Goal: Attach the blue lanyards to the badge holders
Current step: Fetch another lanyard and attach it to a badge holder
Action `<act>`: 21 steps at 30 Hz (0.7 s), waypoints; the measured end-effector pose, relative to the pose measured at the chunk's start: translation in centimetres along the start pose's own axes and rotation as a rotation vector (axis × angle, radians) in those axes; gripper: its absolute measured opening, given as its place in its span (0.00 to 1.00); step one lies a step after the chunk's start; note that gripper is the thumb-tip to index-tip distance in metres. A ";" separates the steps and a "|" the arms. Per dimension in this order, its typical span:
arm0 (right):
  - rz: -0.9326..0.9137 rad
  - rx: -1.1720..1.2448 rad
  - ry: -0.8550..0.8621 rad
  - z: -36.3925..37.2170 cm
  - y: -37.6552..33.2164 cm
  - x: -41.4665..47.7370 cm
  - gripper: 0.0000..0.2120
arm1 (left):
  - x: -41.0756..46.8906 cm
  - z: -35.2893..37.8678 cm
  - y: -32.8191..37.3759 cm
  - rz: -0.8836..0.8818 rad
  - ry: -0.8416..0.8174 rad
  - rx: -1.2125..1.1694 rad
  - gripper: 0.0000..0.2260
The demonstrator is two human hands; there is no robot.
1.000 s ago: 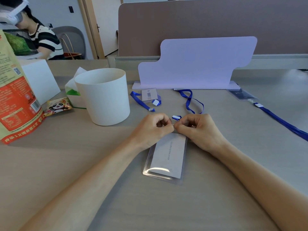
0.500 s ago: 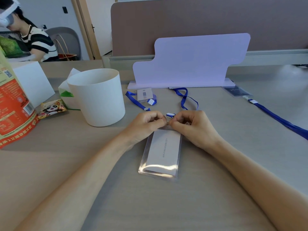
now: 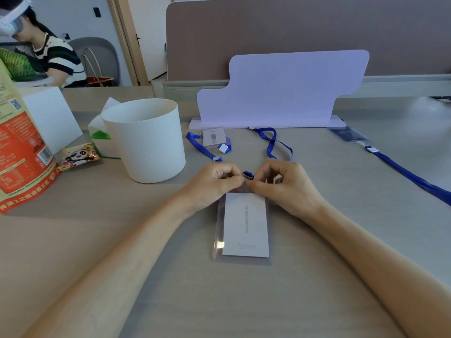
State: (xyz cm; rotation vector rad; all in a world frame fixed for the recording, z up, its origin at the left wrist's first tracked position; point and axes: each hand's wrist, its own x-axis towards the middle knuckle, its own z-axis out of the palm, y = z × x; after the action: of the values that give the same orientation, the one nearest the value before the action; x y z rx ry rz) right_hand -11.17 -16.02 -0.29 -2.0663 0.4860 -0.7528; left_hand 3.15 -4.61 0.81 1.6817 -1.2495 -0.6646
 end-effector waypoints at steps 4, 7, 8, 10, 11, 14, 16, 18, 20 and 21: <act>-0.040 -0.137 0.037 -0.5 0.3 0.2 0.16 | 0.1 0.1 -0.2 -0.025 0.036 -0.011 0.07; -0.076 -0.166 -0.004 -0.6 0.3 0.2 0.17 | 0.2 0.2 -0.2 -0.054 0.030 -0.043 0.08; -0.084 -0.163 -0.007 -0.6 0.4 0.2 0.16 | 0.2 0.2 -0.2 -0.061 0.024 -0.039 0.08; -0.089 -0.163 -0.013 -0.6 0.4 0.3 0.15 | 0.2 0.1 -0.2 -0.063 0.013 -0.030 0.08; -0.090 -0.170 -0.021 -0.7 0.4 0.3 0.14 | 0.2 0.1 -0.1 -0.064 0.009 -0.025 0.08; -0.115 -0.219 -0.057 -0.7 0.4 0.2 0.12 | 0.1 0.1 -0.2 -0.063 0.005 -0.041 0.07; -0.136 -0.237 -0.064 -0.7 0.4 0.2 0.08 | 0.0 0.0 -0.1 -0.077 0.001 -0.047 0.08; -0.150 -0.240 -0.057 -0.7 0.4 0.1 0.06 | 0.0 -0.1 -0.1 -0.095 -0.011 -0.051 0.08; -0.168 -0.253 -0.053 -0.8 0.6 0.1 0.05 | 0.0 -0.2 0.0 -0.101 -0.035 -0.053 0.07; -0.177 -0.259 -0.050 -0.8 0.7 0.1 0.05 | 0.0 -0.4 0.0 -0.106 -0.049 -0.060 0.07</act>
State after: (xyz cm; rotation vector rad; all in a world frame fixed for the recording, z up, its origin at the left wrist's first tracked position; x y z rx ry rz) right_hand -11.71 -16.91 -0.45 -2.3882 0.3927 -0.7708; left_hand 3.44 -4.45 0.98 1.6995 -1.1693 -0.8043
